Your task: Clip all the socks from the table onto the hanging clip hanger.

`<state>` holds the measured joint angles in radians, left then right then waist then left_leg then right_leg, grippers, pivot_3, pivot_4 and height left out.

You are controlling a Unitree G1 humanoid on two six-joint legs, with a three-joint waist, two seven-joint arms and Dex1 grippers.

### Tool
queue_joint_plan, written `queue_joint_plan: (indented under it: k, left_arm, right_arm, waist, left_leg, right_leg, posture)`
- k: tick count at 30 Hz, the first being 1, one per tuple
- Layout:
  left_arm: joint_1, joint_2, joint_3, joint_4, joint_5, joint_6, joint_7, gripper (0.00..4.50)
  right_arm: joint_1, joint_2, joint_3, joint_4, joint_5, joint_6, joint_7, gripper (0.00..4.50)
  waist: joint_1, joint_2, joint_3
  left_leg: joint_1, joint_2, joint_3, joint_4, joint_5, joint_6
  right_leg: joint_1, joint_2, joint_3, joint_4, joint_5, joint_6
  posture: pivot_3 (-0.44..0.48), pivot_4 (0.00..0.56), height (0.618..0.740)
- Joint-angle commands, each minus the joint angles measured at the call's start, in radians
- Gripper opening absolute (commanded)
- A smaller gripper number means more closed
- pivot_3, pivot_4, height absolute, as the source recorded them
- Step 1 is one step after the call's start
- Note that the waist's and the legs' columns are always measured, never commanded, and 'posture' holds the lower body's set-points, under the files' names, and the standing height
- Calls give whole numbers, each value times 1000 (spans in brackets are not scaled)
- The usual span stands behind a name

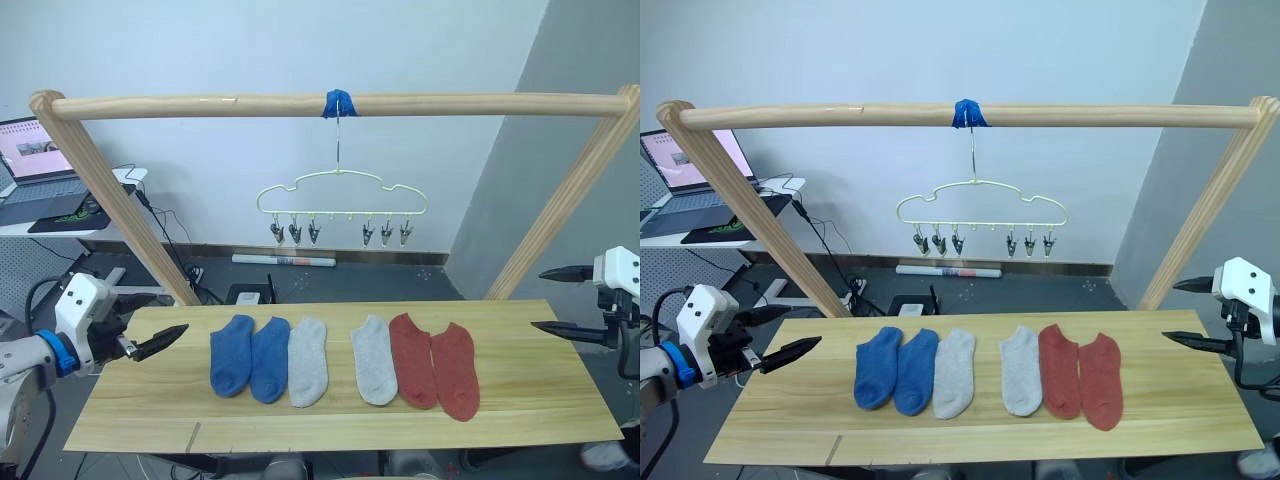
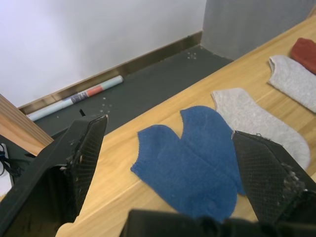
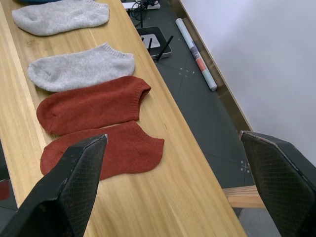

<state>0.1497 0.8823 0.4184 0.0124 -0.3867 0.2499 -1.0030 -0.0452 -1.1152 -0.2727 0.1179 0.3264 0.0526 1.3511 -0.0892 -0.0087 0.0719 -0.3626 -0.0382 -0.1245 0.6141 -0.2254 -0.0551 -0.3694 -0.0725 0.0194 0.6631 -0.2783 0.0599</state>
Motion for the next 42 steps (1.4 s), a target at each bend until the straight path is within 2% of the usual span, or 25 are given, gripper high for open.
queue_joint_plan:
  k: [1,6,9,12,16,17,19,21,23,24,26,29,36,42]
  left_arm:
    - [-20,-35,7,-40,-10,-12,41,4477]
    - [-27,-108,-1,-106,-34,48,110,4477]
    - [-73,-167,-36,-135,-21,86,198,4477]
    - [-165,-272,-83,-149,24,29,319,4477]
    - [-206,-333,-106,-161,45,-1,379,4477]
    - [-223,-365,-114,-163,49,-25,407,4477]
    - [-236,-397,-119,-173,51,-51,435,4477]
    - [-261,-444,-146,-180,59,-69,465,4477]
    - [-274,-468,-160,-181,62,-80,479,4477]
    - [-276,-473,-161,-187,55,-76,481,4477]
    - [-297,-491,-171,-176,43,-76,487,4477]
    - [-321,-515,-179,-150,43,-100,494,3869]
    - [-381,-535,-204,-86,83,-166,513,1822]
    - [-414,-543,-218,-46,104,-201,530,1822]
  right_arm:
    - [17,5,-27,-60,13,-3,-10,4500]
    - [57,20,-49,-146,39,29,-34,4500]
    - [90,45,-70,-237,65,76,-71,4500]
    - [110,92,-76,-369,107,136,-138,4500]
    - [123,125,-85,-496,149,214,-195,4500]
    - [107,132,-72,-543,173,245,-219,4500]
    - [92,136,-67,-608,207,292,-248,4500]
    - [16,159,-39,-663,276,374,-313,4500]
    - [-28,170,-26,-694,317,430,-351,4500]
    - [-40,173,-28,-712,335,455,-371,4500]
    - [-73,187,-22,-745,376,504,-416,4500]
    - [-106,206,-15,-785,421,553,-475,4500]
    - [-121,220,-9,-836,466,604,-533,4500]
    - [-123,228,-1,-862,491,620,-559,4500]
  waist:
    - [0,0,0]
    - [0,-2,1]
    - [1,-4,8]
    - [3,-8,18]
    - [2,-9,38]
    - [1,-11,51]
    - [-3,-12,70]
    - [-8,-14,88]
    - [-11,-17,104]
    - [-12,-18,109]
    - [-18,-19,122]
    - [-20,-19,134]
    - [-30,-20,161]
    - [-48,-21,178]
  left_leg:
    - [0,0,0,0,0,0]
    - [0,0,0,0,0,0]
    - [0,0,0,0,0,0]
    - [0,1,0,1,0,0]
    - [-3,2,0,8,0,0]
    - [-3,1,0,8,0,0]
    - [-3,2,2,11,-2,1]
    - [-4,5,4,12,-2,1]
    - [-6,11,7,13,-2,1]
    - [-6,11,7,13,-2,1]
    - [-10,12,7,13,-2,2]
    - [-19,13,6,14,-2,2]
    - [-22,13,9,14,-4,4]
    - [-23,14,10,15,-4,4]
  right_leg:
    - [0,0,0,0,0,0]
    - [0,0,1,0,2,4]
    - [0,0,1,0,2,4]
    - [2,0,0,0,0,1]
    - [2,1,0,1,1,2]
    - [2,1,1,0,1,2]
    - [3,1,1,0,2,3]
    - [1,1,3,0,3,3]
    - [0,2,4,-1,5,3]
    - [-1,2,4,-1,8,8]
    - [-4,4,4,-2,9,9]
    - [-12,5,3,-3,11,7]
    - [-16,7,5,-4,13,4]
    - [-18,11,7,-4,13,5]
  posture:
    - [-147,13,740]
    - [-165,35,740]
    - [-191,77,740]
    - [-209,107,740]
    - [-234,139,740]
    - [-259,165,740]
    - [-277,184,740]
    - [-291,201,740]
    - [-291,201,740]
    - [-314,224,740]
    - [-324,231,740]
    - [-342,245,740]
    - [-359,265,740]
    - [-360,282,740]
